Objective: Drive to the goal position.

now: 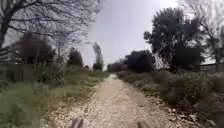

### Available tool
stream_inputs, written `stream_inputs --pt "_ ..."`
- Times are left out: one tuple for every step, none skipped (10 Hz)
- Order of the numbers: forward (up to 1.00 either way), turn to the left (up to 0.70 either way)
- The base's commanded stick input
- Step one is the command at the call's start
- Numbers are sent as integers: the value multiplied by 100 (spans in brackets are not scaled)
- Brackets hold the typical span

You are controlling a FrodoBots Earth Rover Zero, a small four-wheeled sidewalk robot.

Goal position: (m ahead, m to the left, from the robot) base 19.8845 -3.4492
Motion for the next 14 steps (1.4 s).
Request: stream_inputs --pt "85 0" --pt "85 0" --pt "85 0" --pt "85 0" --pt "85 0" --pt "85 0" --pt "85 0" --pt "85 0" --pt "85 0" --pt "85 0" --pt "85 0" --pt "85 0" --pt "85 0" --pt "85 -15"
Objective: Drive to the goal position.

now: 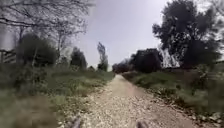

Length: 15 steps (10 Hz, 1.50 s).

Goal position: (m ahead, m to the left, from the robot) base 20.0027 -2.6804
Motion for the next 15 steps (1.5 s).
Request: stream_inputs --pt "85 -33" --pt "85 -34" --pt "85 -34" --pt "85 0" --pt "85 0" --pt "85 0" --pt "85 0" --pt "85 0" --pt "85 0" --pt "85 0" --pt "85 0" --pt "85 0" --pt "85 0" --pt "85 0" --pt "85 0"
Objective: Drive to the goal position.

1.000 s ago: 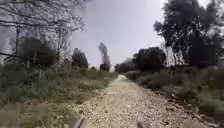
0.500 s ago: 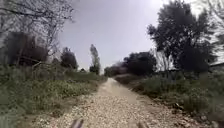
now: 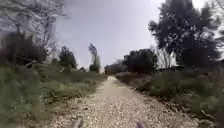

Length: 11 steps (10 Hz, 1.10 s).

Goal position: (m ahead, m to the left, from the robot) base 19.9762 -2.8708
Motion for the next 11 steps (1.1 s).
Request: stream_inputs --pt "85 0" --pt "85 0" --pt "85 0" --pt "85 0" --pt "85 0" --pt "85 0" --pt "85 0" --pt "85 0" --pt "85 0" --pt "85 0" --pt "85 0"
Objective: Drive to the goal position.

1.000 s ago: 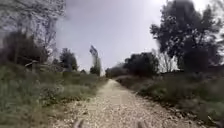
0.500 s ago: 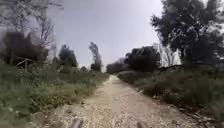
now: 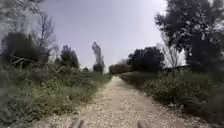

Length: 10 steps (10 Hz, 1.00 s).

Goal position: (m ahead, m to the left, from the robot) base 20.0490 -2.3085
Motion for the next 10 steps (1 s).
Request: stream_inputs --pt "85 0" --pt "85 0" --pt "85 0" --pt "85 0" --pt "85 0" --pt "85 0" --pt "85 0" --pt "85 0" --pt "85 -5" --pt "85 -16"
